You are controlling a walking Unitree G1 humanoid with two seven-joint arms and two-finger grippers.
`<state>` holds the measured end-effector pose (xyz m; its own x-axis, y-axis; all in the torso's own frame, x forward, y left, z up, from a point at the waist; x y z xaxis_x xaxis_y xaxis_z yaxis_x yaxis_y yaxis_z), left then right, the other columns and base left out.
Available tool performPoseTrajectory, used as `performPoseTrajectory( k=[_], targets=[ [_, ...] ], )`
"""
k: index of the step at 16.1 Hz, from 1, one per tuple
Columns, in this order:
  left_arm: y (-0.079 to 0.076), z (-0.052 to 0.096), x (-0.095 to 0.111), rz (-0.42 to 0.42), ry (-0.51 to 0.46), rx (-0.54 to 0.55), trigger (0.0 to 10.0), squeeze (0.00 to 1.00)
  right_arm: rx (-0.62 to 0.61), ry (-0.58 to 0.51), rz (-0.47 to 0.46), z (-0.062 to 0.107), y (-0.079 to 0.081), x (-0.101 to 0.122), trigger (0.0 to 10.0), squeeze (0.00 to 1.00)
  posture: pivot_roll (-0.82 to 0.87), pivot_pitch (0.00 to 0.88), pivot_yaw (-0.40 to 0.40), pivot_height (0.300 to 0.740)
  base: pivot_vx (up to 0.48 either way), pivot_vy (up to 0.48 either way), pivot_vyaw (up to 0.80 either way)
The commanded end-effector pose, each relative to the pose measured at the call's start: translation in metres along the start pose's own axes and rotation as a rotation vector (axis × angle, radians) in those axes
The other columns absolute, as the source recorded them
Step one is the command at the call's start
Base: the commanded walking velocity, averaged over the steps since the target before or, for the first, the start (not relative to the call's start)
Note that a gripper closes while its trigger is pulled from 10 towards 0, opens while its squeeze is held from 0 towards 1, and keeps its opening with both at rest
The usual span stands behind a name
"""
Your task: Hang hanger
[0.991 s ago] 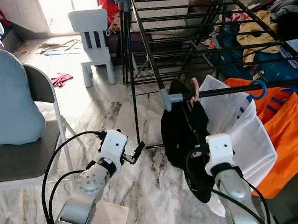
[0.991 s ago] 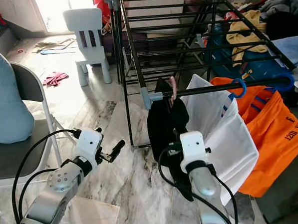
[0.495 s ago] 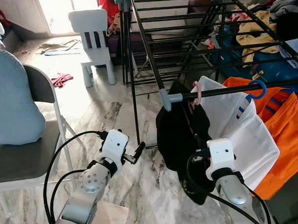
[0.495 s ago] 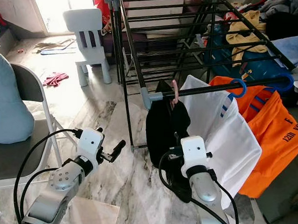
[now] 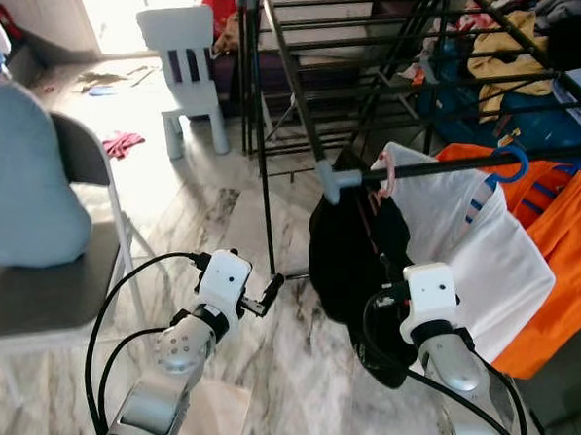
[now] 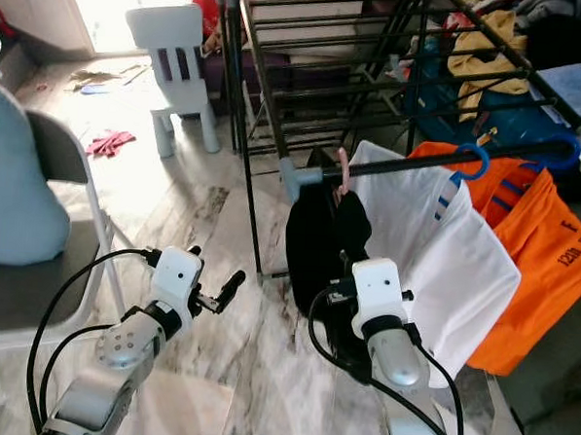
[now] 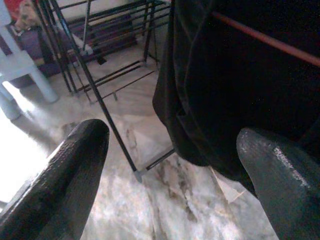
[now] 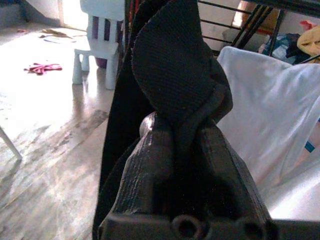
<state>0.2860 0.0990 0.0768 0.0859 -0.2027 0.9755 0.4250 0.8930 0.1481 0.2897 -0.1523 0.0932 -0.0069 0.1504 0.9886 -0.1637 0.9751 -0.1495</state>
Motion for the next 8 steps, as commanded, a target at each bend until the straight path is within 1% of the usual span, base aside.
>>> performPoseTrajectory(
  k=[1, 8],
  targets=[
    [-0.0002, -0.0003, -0.0025, -0.004, 0.012, -0.002, 10.0, 0.00, -0.005, -0.055, -0.001, -0.0027, -0.0005, 0.0133, 10.0, 0.00, -0.14, 0.000, 0.032, 0.740, -0.326, 0.000, 0.00],
    [-0.0001, -0.0010, -0.0026, -0.005, 0.013, -0.002, 10.0, 0.00, -0.009, -0.049, 0.001, -0.0036, -0.0002, 0.0118, 10.0, 0.00, -0.14, 0.000, 0.032, 0.740, -0.336, 0.000, 0.00]
  ],
)
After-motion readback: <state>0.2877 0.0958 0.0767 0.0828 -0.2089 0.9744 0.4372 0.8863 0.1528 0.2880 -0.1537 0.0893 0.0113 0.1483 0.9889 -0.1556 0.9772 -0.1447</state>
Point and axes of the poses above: a point about 5 cm out from each wrist's last joint towards the gripper, its own z axis pointing back from the gripper into the wrist, its own x axis along the axis of the wrist's last joint, y = z × x, the point moved 2 cm from there along -z, pointing out of the wrist towards the gripper, and after that the axes turned 3 degrees about -z, right-handed, at the moved point
